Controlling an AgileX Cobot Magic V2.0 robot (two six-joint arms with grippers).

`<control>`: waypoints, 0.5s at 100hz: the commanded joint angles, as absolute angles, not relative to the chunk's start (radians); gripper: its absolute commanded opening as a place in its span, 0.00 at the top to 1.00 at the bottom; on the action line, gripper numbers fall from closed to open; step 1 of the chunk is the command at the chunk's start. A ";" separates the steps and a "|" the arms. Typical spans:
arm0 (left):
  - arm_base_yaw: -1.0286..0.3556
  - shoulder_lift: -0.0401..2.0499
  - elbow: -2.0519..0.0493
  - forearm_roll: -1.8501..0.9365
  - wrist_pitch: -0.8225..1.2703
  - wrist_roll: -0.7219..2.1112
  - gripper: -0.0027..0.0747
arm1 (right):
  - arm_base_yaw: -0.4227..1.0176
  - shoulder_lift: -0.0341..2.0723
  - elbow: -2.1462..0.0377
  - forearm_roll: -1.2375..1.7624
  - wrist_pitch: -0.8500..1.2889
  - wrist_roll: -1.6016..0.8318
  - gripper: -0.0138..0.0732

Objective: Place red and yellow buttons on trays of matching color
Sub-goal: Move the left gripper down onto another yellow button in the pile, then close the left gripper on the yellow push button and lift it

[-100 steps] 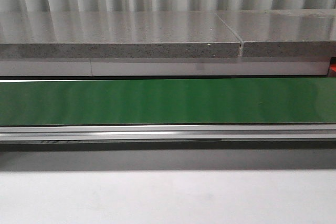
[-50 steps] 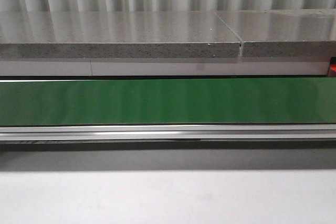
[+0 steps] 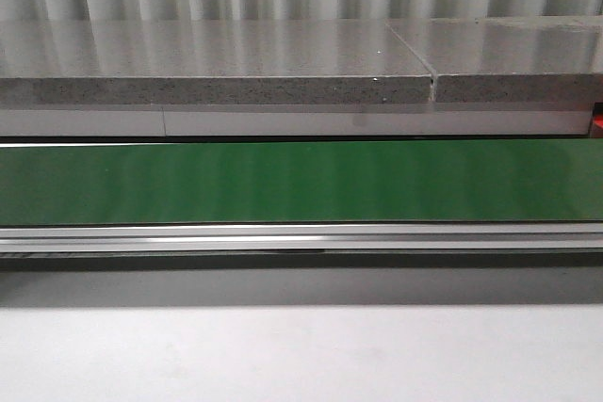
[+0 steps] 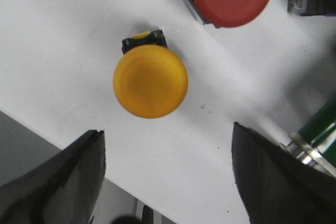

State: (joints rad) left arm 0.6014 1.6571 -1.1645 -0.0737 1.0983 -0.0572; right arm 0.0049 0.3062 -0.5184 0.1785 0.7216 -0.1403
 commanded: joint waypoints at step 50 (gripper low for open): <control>0.603 1.770 -1.271 -0.063 1.064 -0.060 0.37 | 0.008 0.315 -0.542 0.176 0.647 -0.150 0.92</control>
